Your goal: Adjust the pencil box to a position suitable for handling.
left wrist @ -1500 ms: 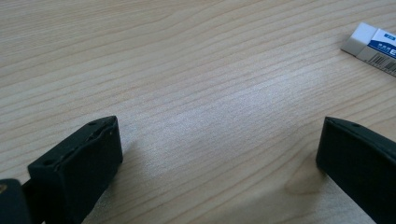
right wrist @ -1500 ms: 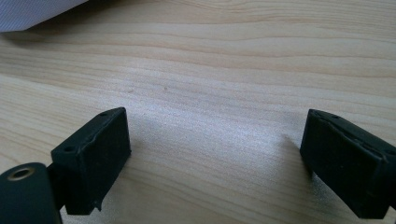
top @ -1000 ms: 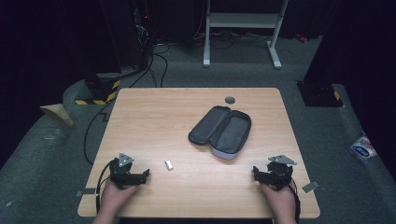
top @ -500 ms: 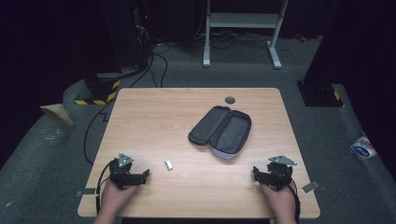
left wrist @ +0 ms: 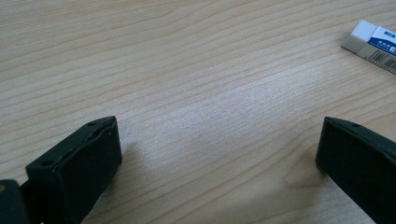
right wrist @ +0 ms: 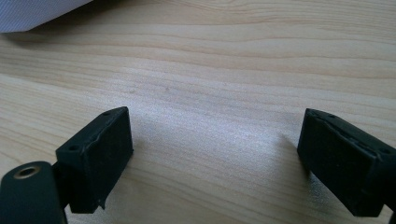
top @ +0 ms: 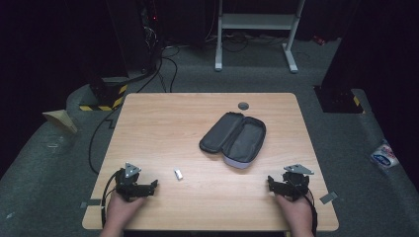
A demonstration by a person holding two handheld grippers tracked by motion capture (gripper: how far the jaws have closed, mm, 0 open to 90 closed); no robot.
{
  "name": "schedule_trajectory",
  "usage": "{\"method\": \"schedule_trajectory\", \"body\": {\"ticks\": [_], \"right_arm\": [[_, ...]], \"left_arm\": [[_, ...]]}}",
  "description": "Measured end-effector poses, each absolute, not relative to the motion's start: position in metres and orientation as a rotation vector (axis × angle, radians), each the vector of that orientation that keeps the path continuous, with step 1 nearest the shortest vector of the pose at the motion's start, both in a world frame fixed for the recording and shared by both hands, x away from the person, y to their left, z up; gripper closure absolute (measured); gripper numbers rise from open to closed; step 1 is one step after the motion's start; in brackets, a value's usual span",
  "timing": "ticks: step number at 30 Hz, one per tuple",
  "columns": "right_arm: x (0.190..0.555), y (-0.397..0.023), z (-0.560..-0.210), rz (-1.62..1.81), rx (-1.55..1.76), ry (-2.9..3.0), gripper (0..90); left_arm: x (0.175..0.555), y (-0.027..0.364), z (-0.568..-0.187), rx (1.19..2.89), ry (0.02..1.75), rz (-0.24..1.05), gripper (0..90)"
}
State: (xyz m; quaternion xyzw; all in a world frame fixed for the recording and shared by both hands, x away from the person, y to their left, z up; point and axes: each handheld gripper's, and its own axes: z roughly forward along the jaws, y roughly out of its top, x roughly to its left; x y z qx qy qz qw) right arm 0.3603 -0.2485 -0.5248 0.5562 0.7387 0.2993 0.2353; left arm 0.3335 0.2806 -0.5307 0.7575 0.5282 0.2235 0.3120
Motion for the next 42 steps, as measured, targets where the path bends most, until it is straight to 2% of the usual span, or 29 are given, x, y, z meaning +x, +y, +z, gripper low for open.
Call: {"method": "schedule_trajectory", "body": {"ticks": [6, 7, 8, 9, 12, 14, 21, 32, 39, 42], "right_arm": [[0.360, -0.248, -0.525, 0.828, 1.522, 2.024, 13.8], [0.359, -0.248, -0.524, 0.833, 1.516, 2.023, 16.7], [0.357, -0.249, -0.524, 0.847, 1.496, 2.027, 25.9], [0.357, -0.249, -0.524, 0.847, 1.496, 2.027, 25.9], [0.353, -0.250, -0.520, 0.880, 1.466, 2.025, 35.4], [0.350, -0.249, -0.515, 0.917, 1.441, 2.009, 38.5], [0.349, -0.232, -0.494, 1.009, 1.361, 2.024, 41.5], [0.366, -0.172, -0.472, 1.122, 1.212, 2.097, 43.0], [0.386, -0.145, -0.483, 1.067, 1.183, 2.174, 47.6], [0.391, -0.142, -0.491, 1.052, 1.209, 2.199, 58.8]], "left_arm": [[0.331, 0.280, -0.531, 1.998, 1.396, 0.592, 0.7], [0.331, 0.280, -0.531, 1.996, 1.395, 0.591, 0.7], [0.330, 0.280, -0.531, 1.997, 1.397, 0.584, 0.7], [0.330, 0.280, -0.531, 1.997, 1.397, 0.584, 0.7], [0.330, 0.280, -0.531, 1.997, 1.395, 0.586, 0.7], [0.330, 0.280, -0.531, 1.997, 1.395, 0.586, 0.7], [0.330, 0.280, -0.531, 1.999, 1.393, 0.582, 0.6], [0.330, 0.280, -0.531, 1.996, 1.392, 0.580, 0.8], [0.328, 0.281, -0.530, 1.999, 1.382, 0.583, 2.9], [0.326, 0.281, -0.530, 1.994, 1.374, 0.589, 5.4]]}}
